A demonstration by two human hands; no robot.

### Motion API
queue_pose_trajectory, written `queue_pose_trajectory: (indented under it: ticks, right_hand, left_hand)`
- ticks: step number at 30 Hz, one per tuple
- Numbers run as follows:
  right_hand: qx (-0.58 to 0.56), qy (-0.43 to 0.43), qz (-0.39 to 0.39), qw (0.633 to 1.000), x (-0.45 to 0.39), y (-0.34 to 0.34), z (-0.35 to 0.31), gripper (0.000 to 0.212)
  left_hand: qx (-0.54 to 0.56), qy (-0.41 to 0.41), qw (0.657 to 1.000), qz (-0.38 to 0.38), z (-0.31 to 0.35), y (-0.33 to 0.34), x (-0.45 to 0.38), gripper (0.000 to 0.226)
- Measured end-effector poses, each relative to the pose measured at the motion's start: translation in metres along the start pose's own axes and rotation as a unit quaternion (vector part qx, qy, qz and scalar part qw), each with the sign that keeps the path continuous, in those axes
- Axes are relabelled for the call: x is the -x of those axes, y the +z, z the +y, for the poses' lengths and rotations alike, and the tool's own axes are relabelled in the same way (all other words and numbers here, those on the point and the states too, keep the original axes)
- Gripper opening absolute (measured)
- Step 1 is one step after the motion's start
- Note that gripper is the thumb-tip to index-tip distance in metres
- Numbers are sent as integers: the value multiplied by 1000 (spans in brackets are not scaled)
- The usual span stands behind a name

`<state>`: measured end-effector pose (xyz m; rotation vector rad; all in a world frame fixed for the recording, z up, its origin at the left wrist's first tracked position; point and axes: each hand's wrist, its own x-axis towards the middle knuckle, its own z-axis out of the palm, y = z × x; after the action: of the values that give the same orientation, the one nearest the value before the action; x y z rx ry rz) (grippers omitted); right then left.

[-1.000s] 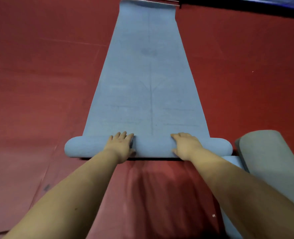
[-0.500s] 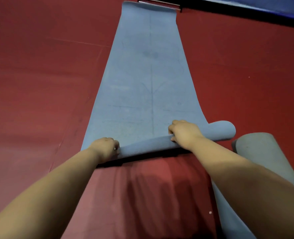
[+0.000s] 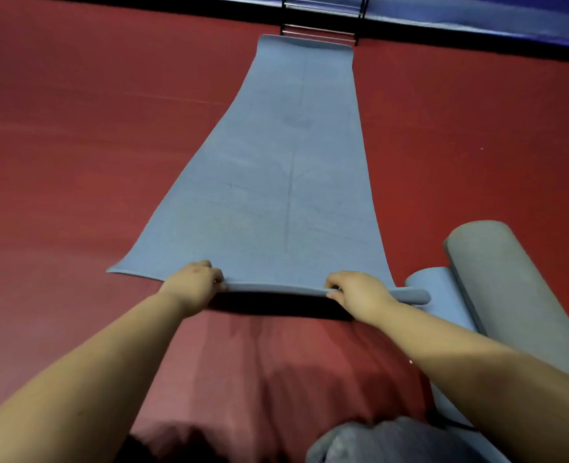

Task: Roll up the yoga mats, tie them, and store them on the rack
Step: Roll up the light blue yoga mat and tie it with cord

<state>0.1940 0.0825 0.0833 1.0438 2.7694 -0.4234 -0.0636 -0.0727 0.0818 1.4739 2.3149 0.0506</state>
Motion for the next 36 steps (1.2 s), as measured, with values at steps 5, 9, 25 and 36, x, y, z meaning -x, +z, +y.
queue_pose_trajectory:
  ticks: [5, 9, 25, 36]
  right_hand:
    - [-55, 61, -42, 996, 24, 55, 17, 18]
    - [-137, 100, -72, 983, 17, 97, 30, 23]
    - [68, -5, 185, 980, 13, 198, 38, 18]
    - [48, -19, 151, 987, 44, 213, 30, 48]
  left_hand:
    - [1, 1, 999, -48, 8, 61, 5, 30]
    - [-52, -12, 992, -118, 0, 102, -12, 33]
    - [1, 109, 979, 172, 37, 223, 5, 42]
    - [65, 84, 984, 141, 33, 238, 18, 34]
